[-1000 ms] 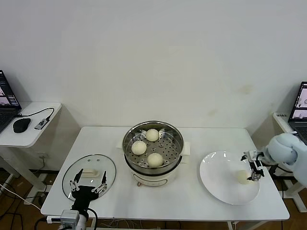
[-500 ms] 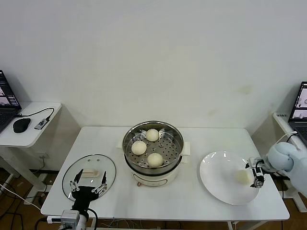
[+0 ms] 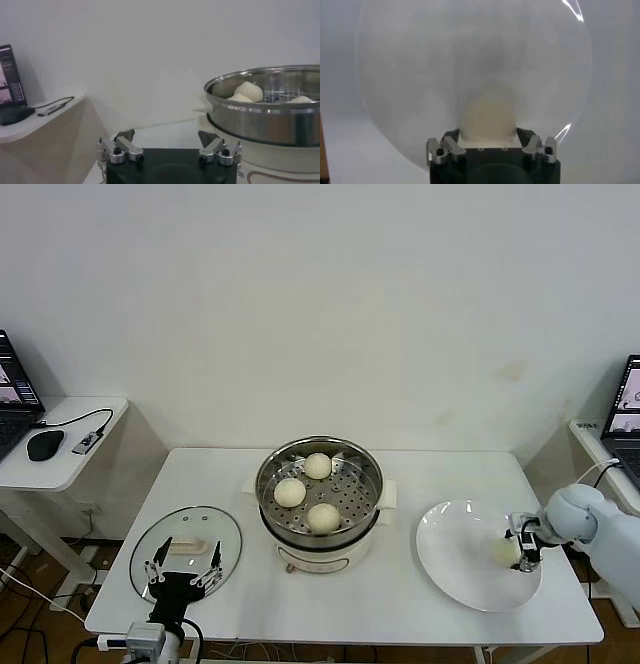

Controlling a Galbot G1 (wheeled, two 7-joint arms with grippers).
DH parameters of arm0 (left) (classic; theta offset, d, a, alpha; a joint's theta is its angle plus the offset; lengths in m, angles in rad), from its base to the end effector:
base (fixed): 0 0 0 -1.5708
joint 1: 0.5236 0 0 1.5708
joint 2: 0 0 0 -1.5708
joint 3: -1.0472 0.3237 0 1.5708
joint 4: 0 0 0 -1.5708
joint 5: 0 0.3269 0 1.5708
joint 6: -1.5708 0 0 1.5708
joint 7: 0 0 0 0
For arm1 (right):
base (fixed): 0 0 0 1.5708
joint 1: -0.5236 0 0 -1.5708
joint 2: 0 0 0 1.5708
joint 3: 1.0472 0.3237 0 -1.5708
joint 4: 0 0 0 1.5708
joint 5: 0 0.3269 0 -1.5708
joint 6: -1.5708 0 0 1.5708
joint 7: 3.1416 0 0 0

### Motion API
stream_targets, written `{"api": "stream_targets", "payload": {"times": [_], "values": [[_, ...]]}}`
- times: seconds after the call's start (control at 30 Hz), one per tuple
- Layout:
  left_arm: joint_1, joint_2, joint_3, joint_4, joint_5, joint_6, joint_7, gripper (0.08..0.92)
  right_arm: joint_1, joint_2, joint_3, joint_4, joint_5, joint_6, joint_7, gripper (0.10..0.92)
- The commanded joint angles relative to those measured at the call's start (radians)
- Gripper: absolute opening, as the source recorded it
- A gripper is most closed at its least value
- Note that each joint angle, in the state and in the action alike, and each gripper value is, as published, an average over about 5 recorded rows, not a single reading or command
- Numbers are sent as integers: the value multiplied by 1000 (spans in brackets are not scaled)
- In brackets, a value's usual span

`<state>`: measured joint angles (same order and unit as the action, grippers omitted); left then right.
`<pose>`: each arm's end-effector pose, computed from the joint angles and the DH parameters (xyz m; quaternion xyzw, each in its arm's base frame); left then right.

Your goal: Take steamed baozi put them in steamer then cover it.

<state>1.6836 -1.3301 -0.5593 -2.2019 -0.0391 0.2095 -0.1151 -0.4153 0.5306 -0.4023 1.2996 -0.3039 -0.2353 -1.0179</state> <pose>0.1380 0.0403 -0.2571 0.0097 -0.9900 -0.0992 0.1000 0.4039 -0.2274 -0.2313 0.4124 -0.5679 0.5433 0.4606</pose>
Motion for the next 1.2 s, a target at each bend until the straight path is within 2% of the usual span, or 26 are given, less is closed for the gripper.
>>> {"api": "stream_targets", "payload": {"times": [0.03,0.23,0.33,0.63,0.9,1.2], "values": [[2,0,-2,-3,0,-2,0,823,1,22,0,-13,-3,-9,2,665],[2,1,-3,-5,1,-2,-1,823,52,-7,-24,22,28,-17,-4,601],[1,3,-3,-6,1,-2,0,823,149,-47,-86,66,91,-34,-11,590],[-5,4,6,-3,2,-1,0,823,695,-79,-493,160,352,-118,4,588],[-10,5,14,4,0,-2,0,823,1091,93,-807,215,642,-257,74,599],[-13,0,14,15,-2,-3,0,823,1121,353,-867,195,872,-405,195,606]]}}
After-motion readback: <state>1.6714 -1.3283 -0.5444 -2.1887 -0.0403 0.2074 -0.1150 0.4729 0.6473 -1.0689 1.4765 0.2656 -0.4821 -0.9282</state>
